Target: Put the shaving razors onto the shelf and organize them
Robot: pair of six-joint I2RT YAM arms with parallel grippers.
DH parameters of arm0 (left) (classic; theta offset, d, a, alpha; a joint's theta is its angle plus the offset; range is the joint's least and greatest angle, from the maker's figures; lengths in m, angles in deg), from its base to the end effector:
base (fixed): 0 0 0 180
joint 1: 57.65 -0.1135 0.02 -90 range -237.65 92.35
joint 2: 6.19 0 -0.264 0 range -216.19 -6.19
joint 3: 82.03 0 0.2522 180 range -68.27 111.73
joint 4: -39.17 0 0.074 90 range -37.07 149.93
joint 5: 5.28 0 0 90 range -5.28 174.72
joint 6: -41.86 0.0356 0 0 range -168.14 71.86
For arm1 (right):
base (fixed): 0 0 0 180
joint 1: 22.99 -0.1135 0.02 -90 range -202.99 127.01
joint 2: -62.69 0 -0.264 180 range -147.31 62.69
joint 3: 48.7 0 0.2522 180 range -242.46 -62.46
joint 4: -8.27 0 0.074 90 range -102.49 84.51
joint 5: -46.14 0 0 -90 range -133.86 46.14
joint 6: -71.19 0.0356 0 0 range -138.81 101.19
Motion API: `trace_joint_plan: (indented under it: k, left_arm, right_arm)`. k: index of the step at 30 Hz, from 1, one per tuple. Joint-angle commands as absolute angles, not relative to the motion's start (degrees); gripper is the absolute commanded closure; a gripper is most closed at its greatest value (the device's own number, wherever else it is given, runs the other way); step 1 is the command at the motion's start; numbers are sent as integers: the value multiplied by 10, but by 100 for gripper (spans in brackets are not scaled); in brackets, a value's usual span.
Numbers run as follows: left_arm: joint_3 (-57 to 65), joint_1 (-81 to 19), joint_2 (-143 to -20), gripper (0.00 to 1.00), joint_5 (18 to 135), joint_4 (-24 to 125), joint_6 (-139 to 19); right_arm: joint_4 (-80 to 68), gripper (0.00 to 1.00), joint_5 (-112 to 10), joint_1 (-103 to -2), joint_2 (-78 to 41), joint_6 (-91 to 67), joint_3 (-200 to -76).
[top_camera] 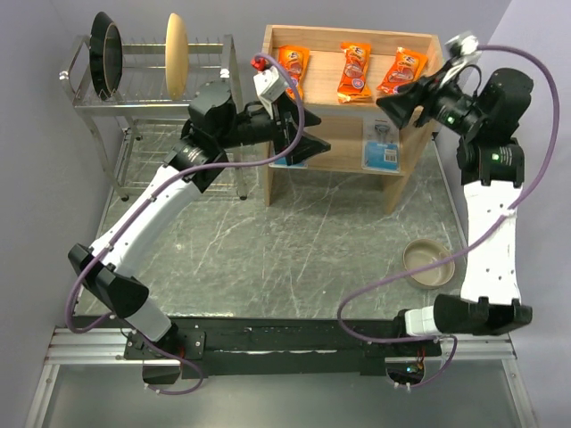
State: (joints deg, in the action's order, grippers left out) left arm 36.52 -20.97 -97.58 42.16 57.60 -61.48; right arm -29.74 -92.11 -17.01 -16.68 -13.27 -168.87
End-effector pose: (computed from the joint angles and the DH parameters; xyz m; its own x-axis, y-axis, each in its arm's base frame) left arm 0.2662 -0.2283 0.5078 -0.1068 -0.1324 -0.9854 0.9779 0.1653 -0.1282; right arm 0.2612 -0.0007 0.5425 -0.0167 0.0664 -0.9977 -0.6733 0.7369 0.0603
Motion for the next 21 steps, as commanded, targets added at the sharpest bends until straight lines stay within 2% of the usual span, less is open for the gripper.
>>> trace_joint_plan:
  k: [1, 6, 13, 16, 21]
  left_arm:
    - [347, -221, -926, 20, 440, 576, -584]
    - [328, -232, -909, 20, 446, 570, -592]
    - [317, -242, -902, 19, 450, 565, -598]
    - [315, -244, -899, 19, 454, 565, -600]
    - [317, -247, -901, 19, 454, 564, -602]
  right_arm:
    - [-326, 26, -858, -197, -142, -372, -1696]
    - [-396, 29, -796, -222, -172, -467, -1753]
    - [-408, 40, -751, -269, -160, -619, -1709]
    - [-425, 47, -714, -275, -177, -620, -1725]
    - [-410, 48, -697, -276, -182, -621, -1716]
